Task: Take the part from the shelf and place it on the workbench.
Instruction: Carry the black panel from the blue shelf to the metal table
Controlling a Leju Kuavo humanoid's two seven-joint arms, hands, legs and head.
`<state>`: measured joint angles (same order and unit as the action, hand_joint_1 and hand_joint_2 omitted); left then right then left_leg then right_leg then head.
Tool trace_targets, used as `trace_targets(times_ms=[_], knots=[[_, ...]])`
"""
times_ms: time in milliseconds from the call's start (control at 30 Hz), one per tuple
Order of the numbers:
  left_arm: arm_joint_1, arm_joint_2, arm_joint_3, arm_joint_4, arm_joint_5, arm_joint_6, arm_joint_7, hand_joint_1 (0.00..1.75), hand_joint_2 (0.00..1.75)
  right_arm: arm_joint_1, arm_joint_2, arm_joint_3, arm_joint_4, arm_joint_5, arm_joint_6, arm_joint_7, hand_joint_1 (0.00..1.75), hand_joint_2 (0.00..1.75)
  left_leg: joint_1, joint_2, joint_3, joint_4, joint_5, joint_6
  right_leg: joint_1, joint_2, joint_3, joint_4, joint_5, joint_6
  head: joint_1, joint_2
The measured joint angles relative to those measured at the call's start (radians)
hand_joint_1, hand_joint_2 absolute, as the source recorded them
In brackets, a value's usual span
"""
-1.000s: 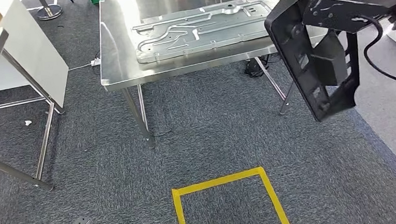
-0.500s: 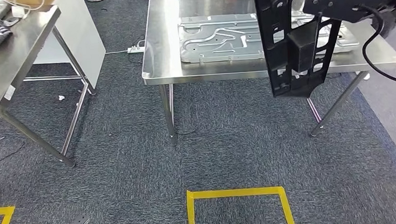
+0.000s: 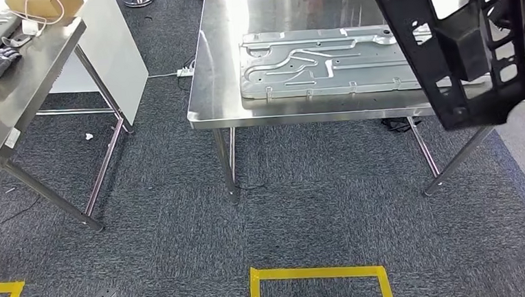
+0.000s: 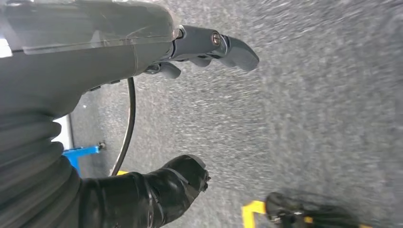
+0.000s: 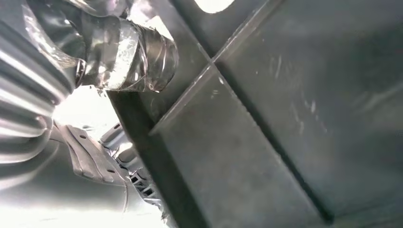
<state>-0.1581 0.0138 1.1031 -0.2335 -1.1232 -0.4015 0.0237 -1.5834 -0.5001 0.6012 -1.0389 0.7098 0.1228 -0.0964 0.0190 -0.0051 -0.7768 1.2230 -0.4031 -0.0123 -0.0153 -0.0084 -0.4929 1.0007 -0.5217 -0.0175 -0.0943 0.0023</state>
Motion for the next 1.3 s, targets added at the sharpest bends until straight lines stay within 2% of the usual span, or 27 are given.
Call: trace_targets(times_ms=[33,67,100,167,233,300,333,400,433,467,500,533,600,633,667,733,800,833,900,933,967,1000,1067,1100,1133,1167,1300], knots=[[0.002,0.001,-0.001,0.0,0.003,0.0,0.0,0.0,1.75,-0.006,0.002,0.006,0.007,0.002,0.0,0.003,1.75,1.75,0.0,0.004,0.016,-0.061,0.049,-0.001,-0.002,-0.001,0.018,-0.004,-0.017,0.006,0.001,0.0],[0.004,0.002,-0.002,0.001,0.006,0.001,0.001,0.0,1.75,-0.015,0.003,0.012,0.016,0.004,0.001,0.005,1.75,1.75,-0.002,0.008,0.034,-0.112,0.081,0.0,-0.002,-0.001,0.032,-0.006,-0.03,0.012,0.002,0.0],[0.006,0.002,-0.003,0.002,0.009,0.002,0.002,0.0,1.75,-0.024,0.004,0.017,0.025,0.005,0.002,0.008,1.75,1.75,-0.005,0.011,0.053,-0.149,0.085,0.005,-0.001,-0.001,0.042,-0.011,-0.04,0.019,0.002,0.0],[0.006,0.003,-0.006,0.003,0.014,0.003,0.003,0.0,1.75,-0.037,0.005,0.024,0.04,0.006,0.002,0.011,1.75,1.75,-0.009,0.013,0.082,-0.18,0.043,0.021,0.002,0.002,0.052,-0.018,-0.043,0.031,0.002,0.0],[0.005,0.004,-0.009,0.003,0.018,0.003,0.002,0.0,1.75,-0.044,0.005,0.026,0.052,0.006,0.001,0.012,1.75,1.75,-0.007,0.008,0.113,-0.206,0.011,0.039,0.001,0.002,0.04,0.017,-0.024,0.041,0.002,0.0],[0.007,0.005,-0.013,0.004,0.022,0.003,0.0,0.0,1.75,-0.048,0.005,0.028,0.076,0.006,0.001,0.012,1.75,1.75,-0.002,0.0,0.152,-0.227,-0.006,0.05,-0.002,0.002,-0.021,0.126,-0.003,0.051,0.004,0.001],[0.009,0.005,-0.015,0.004,0.024,0.002,0.0,0.0,1.75,-0.045,0.005,0.03,0.093,0.006,0.001,0.012,1.75,1.75,-0.002,-0.006,0.176,-0.239,-0.016,0.052,-0.003,0.002,-0.065,0.189,-0.012,0.055,0.005,0.0],[0.015,0.004,-0.021,0.004,0.027,0.001,-0.001,0.0,1.75,-0.03,0.006,0.037,0.129,0.007,0.0,0.013,1.75,1.75,-0.002,-0.02,0.23,-0.263,-0.037,0.054,-0.003,0.003,-0.143,0.266,-0.079,0.058,0.007,0.0],[0.018,0.004,-0.023,0.004,0.028,0.0,-0.001,0.0,1.75,-0.024,0.005,0.041,0.143,0.008,0.0,0.014,1.75,1.75,-0.002,-0.027,0.257,-0.273,-0.048,0.054,-0.002,0.003,-0.175,0.267,-0.115,0.054,0.009,0.0],[0.021,0.003,-0.025,0.004,0.031,0.0,-0.001,0.0,1.75,-0.024,0.005,0.045,0.154,0.01,-0.001,0.015,1.75,1.75,-0.004,-0.035,0.281,-0.283,-0.06,0.054,0.0,0.003,-0.2,0.244,-0.134,0.047,0.011,0.0],[0.023,0.003,-0.026,0.005,0.033,-0.001,-0.002,0.0,1.75,-0.029,0.005,0.047,0.163,0.013,-0.001,0.015,1.75,1.75,-0.007,-0.041,0.304,-0.291,-0.072,0.054,0.005,0.004,-0.219,0.199,-0.12,0.037,0.012,0.0],[0.025,0.001,-0.026,0.005,0.034,-0.001,-0.002,0.0,1.75,-0.035,0.005,0.048,0.169,0.015,-0.002,0.016,1.75,1.75,-0.008,-0.045,0.325,-0.298,-0.086,0.054,0.012,0.005,-0.233,0.135,-0.051,0.024,0.012,0.0],[0.028,-0.006,-0.027,0.007,0.035,-0.002,-0.004,0.0,1.75,-0.045,0.005,0.049,0.182,0.017,-0.003,0.015,1.75,1.75,-0.014,-0.055,0.363,-0.304,-0.116,0.048,0.031,0.012,-0.239,-0.001,0.158,0.002,0.012,0.0],[0.028,-0.007,-0.028,0.009,0.036,-0.002,-0.004,0.0,1.75,-0.049,0.004,0.049,0.187,0.018,-0.003,0.016,1.75,1.75,-0.017,-0.057,0.378,-0.307,-0.132,0.043,0.04,0.016,-0.234,-0.041,0.233,-0.006,0.011,0.0],[0.027,-0.008,-0.028,0.01,0.036,-0.002,-0.005,0.0,1.75,-0.055,0.005,0.05,0.189,0.019,-0.004,0.018,1.75,1.75,-0.02,-0.06,0.393,-0.306,-0.143,0.037,0.043,0.018,-0.229,-0.054,0.26,-0.011,0.011,0.0],[0.019,-0.005,-0.029,0.01,0.04,0.0,-0.007,0.0,1.75,-0.078,0.005,0.051,0.189,0.021,-0.004,0.023,1.75,1.75,-0.023,-0.053,0.388,-0.269,-0.142,0.03,0.038,0.017,-0.214,-0.041,0.233,-0.022,0.013,0.0],[0.008,-0.004,-0.029,0.01,0.045,0.003,-0.01,0.0,1.75,-0.093,0.008,0.051,0.192,0.023,-0.002,0.028,1.75,1.75,-0.023,-0.029,0.336,-0.157,-0.129,0.021,0.032,0.014,-0.187,-0.045,0.21,-0.033,0.01,0.0],[0.005,-0.003,-0.03,0.01,0.048,0.004,-0.012,0.0,1.75,-0.089,0.009,0.052,0.197,0.024,0.001,0.031,1.75,1.75,-0.022,-0.016,0.303,-0.092,-0.142,0.015,0.031,0.014,-0.167,-0.052,0.2,-0.036,0.008,0.0],[0.002,-0.004,-0.031,0.01,0.053,0.006,-0.014,0.0,1.75,-0.071,0.011,0.059,0.211,0.027,0.007,0.038,1.75,1.75,-0.02,-0.008,0.242,-0.005,-0.216,0.005,0.029,0.012,-0.129,-0.06,0.176,-0.038,0.008,0.0],[0.002,-0.004,-0.032,0.01,0.057,0.006,-0.014,0.0,1.75,-0.064,0.012,0.063,0.216,0.029,0.007,0.041,1.75,1.75,-0.018,-0.008,0.217,0.006,-0.251,0.001,0.027,0.011,-0.113,-0.062,0.165,-0.036,0.008,0.0],[0.003,-0.005,-0.033,0.01,0.061,0.007,-0.014,0.0,1.75,-0.063,0.012,0.067,0.22,0.031,0.007,0.043,1.75,1.75,-0.017,-0.007,0.199,-0.007,-0.262,-0.001,0.025,0.011,-0.101,-0.062,0.154,-0.034,0.008,0.0],[0.003,-0.005,-0.034,0.01,0.064,0.007,-0.014,0.0,1.75,-0.068,0.013,0.069,0.223,0.033,0.007,0.045,1.75,1.75,-0.016,-0.006,0.188,-0.045,-0.236,-0.002,0.023,0.011,-0.091,-0.062,0.145,-0.032,0.008,0.0],[0.006,-0.005,-0.037,0.01,0.071,0.008,-0.014,0.0,1.75,-0.084,0.014,0.07,0.231,0.036,0.006,0.045,1.75,1.75,-0.016,-0.004,0.183,-0.171,-0.093,0.008,0.022,0.013,-0.075,-0.061,0.13,-0.026,0.008,0.0],[0.008,-0.005,-0.039,0.01,0.073,0.008,-0.014,0.0,1.75,-0.091,0.014,0.07,0.236,0.037,0.006,0.045,1.75,1.75,-0.018,-0.003,0.186,-0.225,-0.033,0.016,0.022,0.014,-0.07,-0.061,0.124,-0.023,0.008,0.0],[0.01,-0.004,-0.041,0.009,0.075,0.009,-0.014,0.0,1.75,-0.097,0.014,0.07,0.241,0.037,0.006,0.046,1.75,1.75,-0.02,-0.002,0.19,-0.261,0.005,0.025,0.023,0.015,-0.068,-0.058,0.118,-0.018,0.008,0.0],[0.01,-0.003,-0.043,0.009,0.076,0.01,-0.014,0.0,1.75,-0.1,0.014,0.07,0.245,0.037,0.006,0.047,1.75,1.75,-0.021,-0.001,0.194,-0.274,0.013,0.03,0.024,0.017,-0.068,-0.053,0.112,-0.014,0.008,0.0],[0.007,0.001,-0.047,0.009,0.076,0.011,-0.014,0.0,1.75,-0.129,0.013,0.07,0.251,0.037,0.005,0.05,1.75,1.75,-0.025,0.001,0.198,-0.27,0.004,0.031,0.022,0.014,-0.074,-0.035,0.097,-0.011,0.009,0.0]])
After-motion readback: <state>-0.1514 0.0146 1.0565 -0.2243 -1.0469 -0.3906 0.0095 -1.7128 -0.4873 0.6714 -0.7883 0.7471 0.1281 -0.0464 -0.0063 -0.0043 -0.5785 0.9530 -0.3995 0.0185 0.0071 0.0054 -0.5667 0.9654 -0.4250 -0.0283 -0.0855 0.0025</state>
